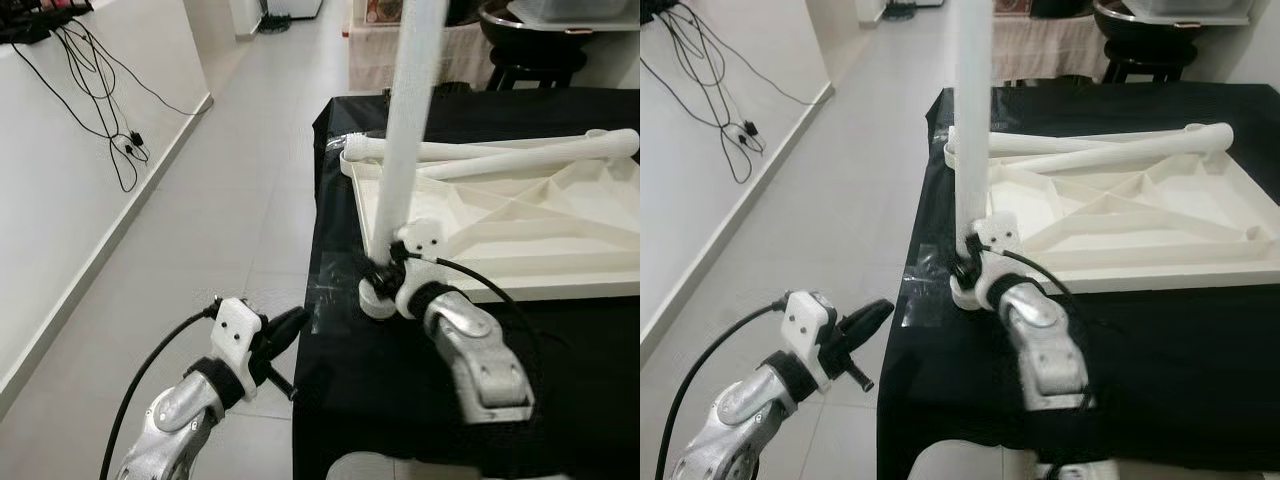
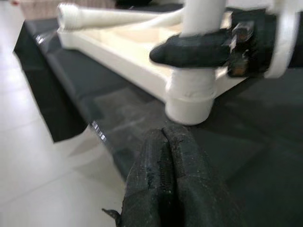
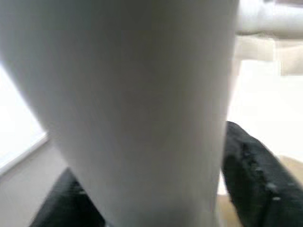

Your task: Building children table

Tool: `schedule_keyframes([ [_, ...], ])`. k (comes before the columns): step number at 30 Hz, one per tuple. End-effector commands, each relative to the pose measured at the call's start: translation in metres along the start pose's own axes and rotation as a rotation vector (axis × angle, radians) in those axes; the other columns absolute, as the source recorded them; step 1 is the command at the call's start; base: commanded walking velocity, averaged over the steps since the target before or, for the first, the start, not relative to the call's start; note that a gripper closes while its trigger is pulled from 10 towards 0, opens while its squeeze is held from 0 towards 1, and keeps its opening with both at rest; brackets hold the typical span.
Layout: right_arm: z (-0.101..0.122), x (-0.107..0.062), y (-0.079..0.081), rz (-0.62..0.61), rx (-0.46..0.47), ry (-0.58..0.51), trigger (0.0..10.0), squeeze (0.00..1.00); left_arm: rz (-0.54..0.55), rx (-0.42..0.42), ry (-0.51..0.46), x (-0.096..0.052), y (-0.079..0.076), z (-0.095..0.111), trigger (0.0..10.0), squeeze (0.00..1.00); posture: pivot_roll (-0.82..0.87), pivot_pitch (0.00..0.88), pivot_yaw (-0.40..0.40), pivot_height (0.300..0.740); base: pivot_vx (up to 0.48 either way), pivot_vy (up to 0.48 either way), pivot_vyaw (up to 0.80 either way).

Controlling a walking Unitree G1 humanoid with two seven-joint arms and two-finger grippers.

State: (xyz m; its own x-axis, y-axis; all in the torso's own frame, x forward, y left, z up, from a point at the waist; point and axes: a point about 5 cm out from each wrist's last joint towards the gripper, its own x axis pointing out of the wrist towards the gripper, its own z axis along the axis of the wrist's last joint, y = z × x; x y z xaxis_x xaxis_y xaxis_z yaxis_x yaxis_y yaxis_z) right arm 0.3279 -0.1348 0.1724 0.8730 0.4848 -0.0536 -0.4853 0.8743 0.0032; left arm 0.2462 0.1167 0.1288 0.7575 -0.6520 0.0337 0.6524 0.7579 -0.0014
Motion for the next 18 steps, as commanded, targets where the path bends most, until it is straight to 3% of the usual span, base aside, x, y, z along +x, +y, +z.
schedule_keyframes([
  [1,0.01,0.004,0.004,0.062,0.0,-0.046,10.0,1.0,0.006,0.002,0.009,-0.003,0.001,-0.003,10.0,0.0,0.01,0.109,0.063,0.74,0.0,0.0,0.0],
  [2,0.017,0.005,0.002,0.122,-0.022,-0.066,10.0,1.0,0.004,0.002,0.009,-0.003,0.001,-0.003,10.0,0.0,0.01,0.109,0.063,0.74,0.0,0.0,0.0],
  [3,0.018,0.007,-0.001,0.225,-0.089,-0.044,10.0,0.0,0.002,0.004,0.007,-0.002,0.0,-0.003,10.0,0.0,0.01,0.103,0.062,0.74,0.0,0.0,0.0],
  [8,0.017,0.012,-0.015,0.398,-0.166,0.018,10.0,0.0,0.005,0.012,-0.002,-0.002,-0.001,-0.002,10.0,0.0,0.04,0.1,0.051,0.74,0.0,0.0,0.0],
  [14,0.024,0.019,-0.021,0.471,-0.161,0.015,10.0,0.0,0.007,0.014,-0.006,-0.002,-0.002,-0.002,10.0,0.0,0.04,0.097,0.051,0.74,0.0,0.0,0.0],
  [15,0.026,0.022,-0.024,0.495,-0.156,0.028,3.5,0.0,-0.001,0.01,-0.009,-0.003,-0.003,-0.003,10.0,0.0,0.05,0.097,0.05,0.74,0.0,0.0,0.0],
  [16,0.026,0.022,-0.024,0.495,-0.156,0.028,3.5,0.0,-0.001,0.01,-0.009,-0.003,-0.003,-0.003,10.0,0.0,0.05,0.097,0.05,0.74,0.0,0.0,0.0],
  [17,0.025,0.024,-0.028,0.5,-0.153,0.044,0.0,0.0,-0.014,0.008,-0.01,-0.003,-0.004,-0.003,10.0,0.0,0.05,0.095,0.047,0.74,0.0,0.0,0.0],
  [18,0.025,0.024,-0.028,0.5,-0.153,0.044,0.0,0.0,-0.014,0.008,-0.01,-0.003,-0.004,-0.003,10.0,0.0,0.05,0.095,0.047,0.74,0.0,0.0,0.0],
])
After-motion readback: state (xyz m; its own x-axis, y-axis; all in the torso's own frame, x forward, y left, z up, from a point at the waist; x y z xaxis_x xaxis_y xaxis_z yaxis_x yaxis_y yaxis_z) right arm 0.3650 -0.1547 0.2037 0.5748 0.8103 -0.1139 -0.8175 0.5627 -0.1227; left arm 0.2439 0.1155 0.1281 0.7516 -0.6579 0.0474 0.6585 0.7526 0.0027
